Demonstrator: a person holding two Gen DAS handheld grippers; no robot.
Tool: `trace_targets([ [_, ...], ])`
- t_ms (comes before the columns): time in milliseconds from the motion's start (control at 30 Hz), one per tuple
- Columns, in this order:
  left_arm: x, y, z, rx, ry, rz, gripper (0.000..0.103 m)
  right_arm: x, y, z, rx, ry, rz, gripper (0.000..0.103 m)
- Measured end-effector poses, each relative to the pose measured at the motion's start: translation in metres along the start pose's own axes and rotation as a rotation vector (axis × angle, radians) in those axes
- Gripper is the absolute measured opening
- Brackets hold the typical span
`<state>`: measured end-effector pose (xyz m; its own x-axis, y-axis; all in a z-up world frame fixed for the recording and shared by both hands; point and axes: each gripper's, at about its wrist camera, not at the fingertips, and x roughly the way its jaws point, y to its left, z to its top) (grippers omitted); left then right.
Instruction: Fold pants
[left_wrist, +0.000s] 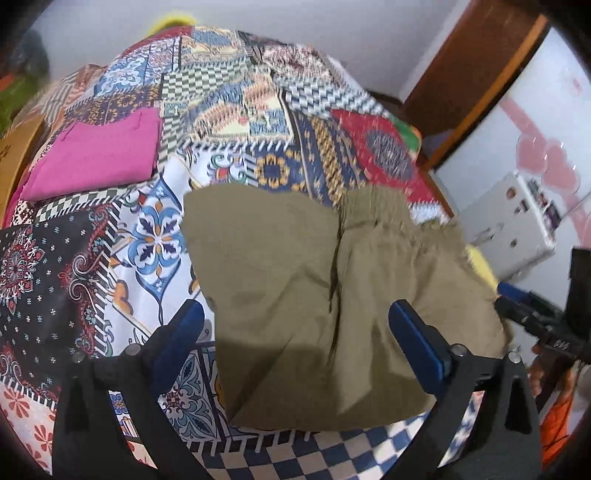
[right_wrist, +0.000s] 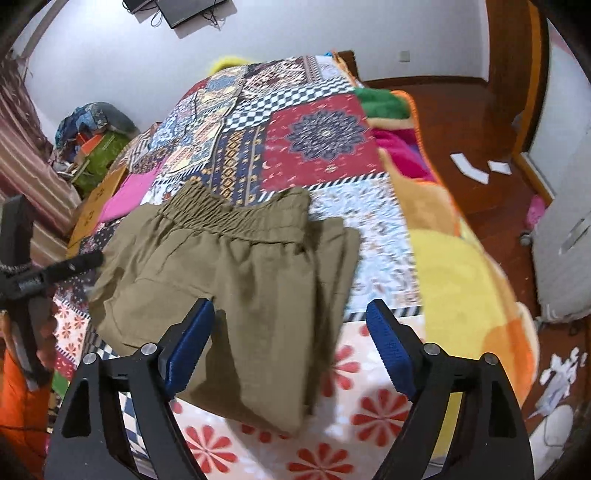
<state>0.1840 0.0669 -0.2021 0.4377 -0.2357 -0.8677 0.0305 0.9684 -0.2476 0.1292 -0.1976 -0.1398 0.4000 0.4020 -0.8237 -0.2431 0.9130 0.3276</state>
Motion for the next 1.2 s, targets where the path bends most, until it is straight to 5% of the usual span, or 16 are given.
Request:
trace_targets([
  [267,0.029,0.006,-0.009,-0.026,0.084,-0.019,0.102,0.023,-0.011,-0.010,0.047,0.062,0.033,0.099],
  [533,0.039,-0.009,-0.001,0.005,0.077,-0.047,0.102,0.030,-0.010,-0.011,0.055,0.078,0.063,0.101],
  [767,0.042,-0.020,0.002,0.019,0.053,-0.061,0.097,0.028,-0.007,-0.010,0.047,0.060,0.120,0.069],
  [1200,0.018,-0.030,-0.001,0.042,0.021,-0.070,0.031,0.017,0.000,0.002,0.013,-0.014,0.092,0.017],
])
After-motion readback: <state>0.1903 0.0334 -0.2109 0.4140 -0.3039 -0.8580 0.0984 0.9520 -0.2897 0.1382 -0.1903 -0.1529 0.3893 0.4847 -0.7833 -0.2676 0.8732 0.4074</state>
